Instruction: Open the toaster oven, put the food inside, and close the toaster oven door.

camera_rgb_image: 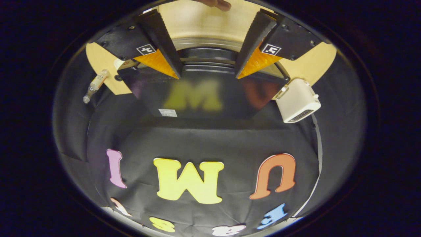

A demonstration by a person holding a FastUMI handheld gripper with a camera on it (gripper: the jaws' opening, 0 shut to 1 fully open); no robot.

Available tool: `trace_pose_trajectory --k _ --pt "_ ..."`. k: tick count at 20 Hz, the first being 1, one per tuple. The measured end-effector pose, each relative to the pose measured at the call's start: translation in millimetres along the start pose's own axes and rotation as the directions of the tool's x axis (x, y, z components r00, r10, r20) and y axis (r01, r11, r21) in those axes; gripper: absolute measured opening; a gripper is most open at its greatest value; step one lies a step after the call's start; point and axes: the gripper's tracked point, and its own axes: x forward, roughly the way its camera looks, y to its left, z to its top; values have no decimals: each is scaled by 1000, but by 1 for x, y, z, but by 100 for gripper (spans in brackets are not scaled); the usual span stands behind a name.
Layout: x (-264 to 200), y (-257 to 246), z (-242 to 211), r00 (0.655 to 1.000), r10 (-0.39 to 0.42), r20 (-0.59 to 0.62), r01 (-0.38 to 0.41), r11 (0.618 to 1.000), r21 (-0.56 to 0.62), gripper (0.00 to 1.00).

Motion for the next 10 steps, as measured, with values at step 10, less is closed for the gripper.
trace_pose_trajectory --k 10 --pt "-35 -1 -26 998 8 65 -6 999 -41 100"
